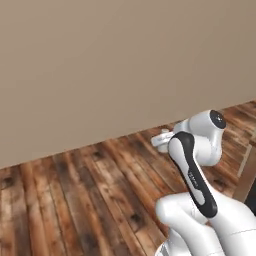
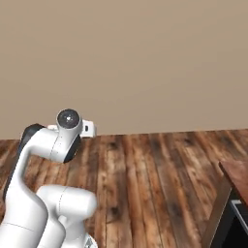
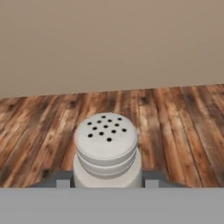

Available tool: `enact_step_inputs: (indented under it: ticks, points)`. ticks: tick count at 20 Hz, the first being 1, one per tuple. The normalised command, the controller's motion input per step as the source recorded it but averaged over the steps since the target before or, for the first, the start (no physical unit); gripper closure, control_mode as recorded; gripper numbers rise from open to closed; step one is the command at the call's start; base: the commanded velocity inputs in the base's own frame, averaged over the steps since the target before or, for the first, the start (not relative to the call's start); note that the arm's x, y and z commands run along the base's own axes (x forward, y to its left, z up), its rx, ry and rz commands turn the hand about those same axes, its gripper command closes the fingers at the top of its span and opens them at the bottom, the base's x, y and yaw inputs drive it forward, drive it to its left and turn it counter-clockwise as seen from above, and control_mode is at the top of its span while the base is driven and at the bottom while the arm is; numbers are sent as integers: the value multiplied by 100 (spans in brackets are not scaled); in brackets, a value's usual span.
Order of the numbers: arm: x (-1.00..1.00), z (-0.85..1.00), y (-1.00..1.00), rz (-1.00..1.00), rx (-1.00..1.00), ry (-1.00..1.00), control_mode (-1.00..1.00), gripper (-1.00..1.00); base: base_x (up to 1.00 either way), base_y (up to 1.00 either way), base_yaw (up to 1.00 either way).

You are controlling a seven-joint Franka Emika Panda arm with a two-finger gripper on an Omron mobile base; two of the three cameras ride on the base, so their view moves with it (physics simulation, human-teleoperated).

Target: Move the shaker and shaker from the cabinet to the dining counter.

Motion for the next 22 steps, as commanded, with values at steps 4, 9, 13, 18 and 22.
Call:
enact_step_inputs:
  ticks: [4,9,13,18,22]
  points:
    - [0,0,0,0,0,0,100,100,50,21,-56]
    - [0,0,0,0,0,0,100,100,56,25,-50]
    - [0,0,0,0,0,0,100,100,65,28,-40]
    - [0,0,0,0,0,0,100,100,67,30,-40]
    - [0,0,0,0,0,0,100,100,70,33,-39]
